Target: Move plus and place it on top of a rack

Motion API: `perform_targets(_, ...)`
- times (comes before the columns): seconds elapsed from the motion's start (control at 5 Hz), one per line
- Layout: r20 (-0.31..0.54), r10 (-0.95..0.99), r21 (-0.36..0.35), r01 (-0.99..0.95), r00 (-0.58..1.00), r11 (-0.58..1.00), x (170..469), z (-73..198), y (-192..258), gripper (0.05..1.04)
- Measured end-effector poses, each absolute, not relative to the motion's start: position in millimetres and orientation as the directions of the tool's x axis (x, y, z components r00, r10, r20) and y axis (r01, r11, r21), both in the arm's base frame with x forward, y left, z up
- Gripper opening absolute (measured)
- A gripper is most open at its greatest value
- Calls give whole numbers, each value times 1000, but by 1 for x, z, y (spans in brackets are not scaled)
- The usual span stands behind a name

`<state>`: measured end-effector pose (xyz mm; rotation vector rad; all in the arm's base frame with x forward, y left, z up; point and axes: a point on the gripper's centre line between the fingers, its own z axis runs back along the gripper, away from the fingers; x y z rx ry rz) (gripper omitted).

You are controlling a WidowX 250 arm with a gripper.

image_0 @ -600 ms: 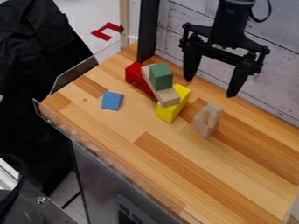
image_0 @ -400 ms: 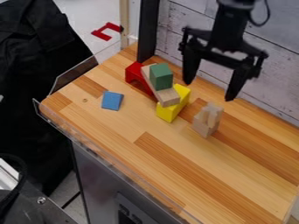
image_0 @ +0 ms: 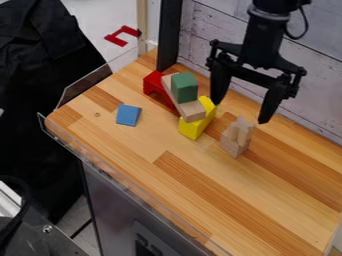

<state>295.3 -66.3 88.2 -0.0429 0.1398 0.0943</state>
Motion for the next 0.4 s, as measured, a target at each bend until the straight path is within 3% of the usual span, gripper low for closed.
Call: perform_targets(0.4,-170,53,-48,-62,984,997,298,71,-66,999)
